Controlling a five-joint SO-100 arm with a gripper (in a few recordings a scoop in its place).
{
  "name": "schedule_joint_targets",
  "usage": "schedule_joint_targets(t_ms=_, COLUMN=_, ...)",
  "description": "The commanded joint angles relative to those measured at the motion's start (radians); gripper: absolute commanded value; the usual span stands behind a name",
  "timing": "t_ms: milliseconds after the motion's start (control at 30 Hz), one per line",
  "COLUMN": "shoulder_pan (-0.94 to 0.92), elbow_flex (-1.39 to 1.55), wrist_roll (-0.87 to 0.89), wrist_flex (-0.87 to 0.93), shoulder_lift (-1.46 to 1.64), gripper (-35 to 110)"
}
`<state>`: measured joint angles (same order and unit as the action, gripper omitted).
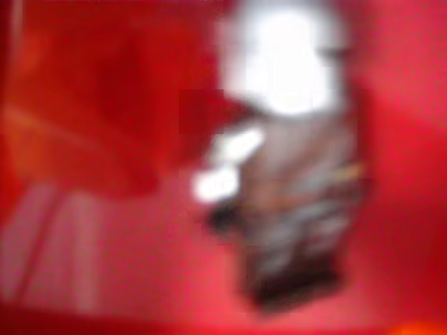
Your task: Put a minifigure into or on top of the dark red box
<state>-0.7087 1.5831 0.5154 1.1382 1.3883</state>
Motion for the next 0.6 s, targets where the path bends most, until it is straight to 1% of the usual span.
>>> schedule_joint_targets(t_ms=0, shoulder_pan=0.017, elbow_flex=-0.043, wrist_roll=-0.026, wrist_flex=0.048, shoulder_lift=0.087, gripper=21)
schedule_joint_targets(t_ms=167, shoulder_pan=0.091, elbow_flex=0.002, wrist_roll=-0.077, wrist_flex=0.127, shoulder_lift=0.239, gripper=20)
schedule_joint_targets(t_ms=267, shoulder_pan=0.187, elbow_flex=0.100, wrist_roll=-0.129, wrist_flex=0.133, shoulder_lift=0.423, gripper=19)
schedule_joint_targets(t_ms=367, shoulder_pan=0.347, elbow_flex=0.236, wrist_roll=-0.259, wrist_flex=0.114, shoulder_lift=0.673, gripper=20)
schedule_joint_targets(t_ms=400, shoulder_pan=0.407, elbow_flex=0.284, wrist_roll=-0.272, wrist_flex=0.117, shoulder_lift=0.764, gripper=20)
schedule_joint_targets(t_ms=467, shoulder_pan=0.537, elbow_flex=0.380, wrist_roll=-0.259, wrist_flex=0.129, shoulder_lift=0.943, gripper=19)
schedule_joint_targets(t_ms=567, shoulder_pan=0.776, elbow_flex=0.512, wrist_roll=-0.227, wrist_flex=0.124, shoulder_lift=1.190, gripper=7)
